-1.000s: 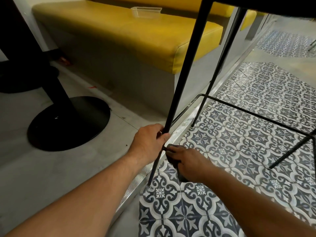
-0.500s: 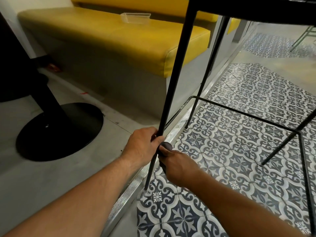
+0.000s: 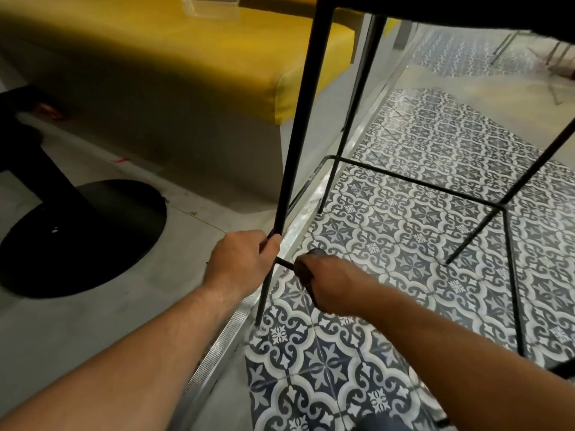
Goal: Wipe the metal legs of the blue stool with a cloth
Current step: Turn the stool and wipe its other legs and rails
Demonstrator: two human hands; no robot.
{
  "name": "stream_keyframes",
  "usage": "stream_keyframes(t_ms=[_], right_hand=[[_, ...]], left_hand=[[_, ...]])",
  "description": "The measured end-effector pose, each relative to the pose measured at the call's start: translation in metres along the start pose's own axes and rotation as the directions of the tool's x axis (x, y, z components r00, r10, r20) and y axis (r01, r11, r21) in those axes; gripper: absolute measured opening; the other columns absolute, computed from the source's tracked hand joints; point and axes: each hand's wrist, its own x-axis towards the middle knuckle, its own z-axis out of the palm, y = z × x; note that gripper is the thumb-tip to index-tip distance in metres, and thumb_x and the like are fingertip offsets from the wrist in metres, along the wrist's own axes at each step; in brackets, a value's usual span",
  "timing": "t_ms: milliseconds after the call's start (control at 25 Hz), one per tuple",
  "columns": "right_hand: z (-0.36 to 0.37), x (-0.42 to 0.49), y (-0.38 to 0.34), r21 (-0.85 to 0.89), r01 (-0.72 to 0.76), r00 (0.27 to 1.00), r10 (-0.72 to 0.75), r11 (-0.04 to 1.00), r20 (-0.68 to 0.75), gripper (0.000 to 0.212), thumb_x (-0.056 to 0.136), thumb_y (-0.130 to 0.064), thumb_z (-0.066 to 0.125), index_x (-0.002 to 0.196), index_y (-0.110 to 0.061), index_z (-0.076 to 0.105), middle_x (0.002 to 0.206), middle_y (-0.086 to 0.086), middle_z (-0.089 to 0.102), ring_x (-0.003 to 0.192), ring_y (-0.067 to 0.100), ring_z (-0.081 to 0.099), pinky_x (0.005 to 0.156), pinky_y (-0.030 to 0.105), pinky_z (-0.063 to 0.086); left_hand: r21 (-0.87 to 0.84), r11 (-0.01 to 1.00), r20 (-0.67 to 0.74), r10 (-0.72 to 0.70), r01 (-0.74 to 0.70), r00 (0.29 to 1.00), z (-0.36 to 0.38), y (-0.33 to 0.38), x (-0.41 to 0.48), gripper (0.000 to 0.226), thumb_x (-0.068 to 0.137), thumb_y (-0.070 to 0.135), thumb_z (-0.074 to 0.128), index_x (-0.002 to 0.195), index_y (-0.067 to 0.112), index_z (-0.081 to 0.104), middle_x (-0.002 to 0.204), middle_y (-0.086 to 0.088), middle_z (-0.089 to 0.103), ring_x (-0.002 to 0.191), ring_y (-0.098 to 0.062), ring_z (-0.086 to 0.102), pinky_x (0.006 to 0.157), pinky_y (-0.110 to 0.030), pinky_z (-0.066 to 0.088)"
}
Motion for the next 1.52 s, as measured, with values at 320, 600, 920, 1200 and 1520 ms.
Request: stream_keyframes(t_ms=[320, 600, 920, 1200, 1520], right_hand=[[-0.072, -0.061, -0.070, 0.429, -0.202, 0.979, 0.199, 0.880, 0.053, 0.040, 0.091, -0.007, 0.045, 0.126, -0.025, 0.048, 0.101, 0.001, 0.062, 0.080, 0.018, 0.062, 0.059, 0.024, 0.047], [-0.177, -0.123, -0.177, 0.537, -0.240, 0.971, 0.201, 0.809, 0.131, 0.038, 0.089, -0.001, 0.045, 0.126, -0.011, 0.044, 0.109, 0.006, 0.061, 0.099, 0.020, 0.057, 0.075, 0.018, 0.041], [-0.295, -0.174, -0.256, 0.484, -0.251, 0.966, 0.186, 0.838, 0.179, 0.040, 0.084, -0.008, 0.052, 0.123, -0.016, 0.045, 0.108, 0.005, 0.063, 0.097, 0.019, 0.057, 0.079, 0.027, 0.043], [-0.378, -0.176, -0.243, 0.267, -0.292, 0.956, 0.291, 0.918, 0.046, 0.019, 0.078, -0.032, 0.060, 0.078, -0.024, 0.043, 0.078, -0.004, 0.052, 0.077, 0.022, 0.051, 0.065, 0.028, 0.035], [-0.478, -0.157, -0.227, -0.025, -0.174, 0.981, 0.175, 0.984, 0.081, 0.019, 0.088, -0.023, 0.056, 0.090, -0.017, 0.038, 0.099, 0.011, 0.059, 0.092, 0.032, 0.058, 0.065, 0.031, 0.038]], left_hand=[[-0.133, 0.988, 0.515, 0.138, -0.080, 0.846, -0.074, 0.027, -0.013, 0.038, 0.089, 0.034, 0.051, 0.126, 0.030, 0.056, 0.116, 0.017, 0.056, 0.104, -0.004, 0.054, 0.086, -0.019, 0.042], [-0.231, 0.969, 0.613, 0.219, -0.092, 0.760, -0.234, 0.116, -0.014, 0.058, 0.067, 0.042, 0.061, 0.124, 0.047, 0.047, 0.110, 0.034, 0.054, 0.106, 0.018, 0.049, 0.085, 0.002, 0.032], [-0.189, 0.973, 0.583, 0.220, -0.133, 0.782, -0.357, 0.203, -0.009, 0.016, 0.093, 0.022, 0.053, 0.098, 0.030, 0.066, 0.092, 0.012, 0.066, 0.088, -0.005, 0.059, 0.080, -0.027, 0.047], [-0.171, 0.983, 0.443, 0.141, -0.071, 0.885, -0.380, 0.274, 0.036, 0.011, 0.098, 0.018, 0.044, 0.097, 0.022, 0.055, 0.088, 0.002, 0.061, 0.083, -0.018, 0.056, 0.071, -0.031, 0.039], [-0.186, 0.978, 0.191, -0.054, 0.090, 0.980, -0.365, 0.344, 0.090, 0.022, 0.099, 0.014, 0.040, 0.107, 0.023, 0.059, 0.100, 0.003, 0.060, 0.091, -0.017, 0.054, 0.073, -0.028, 0.038]])
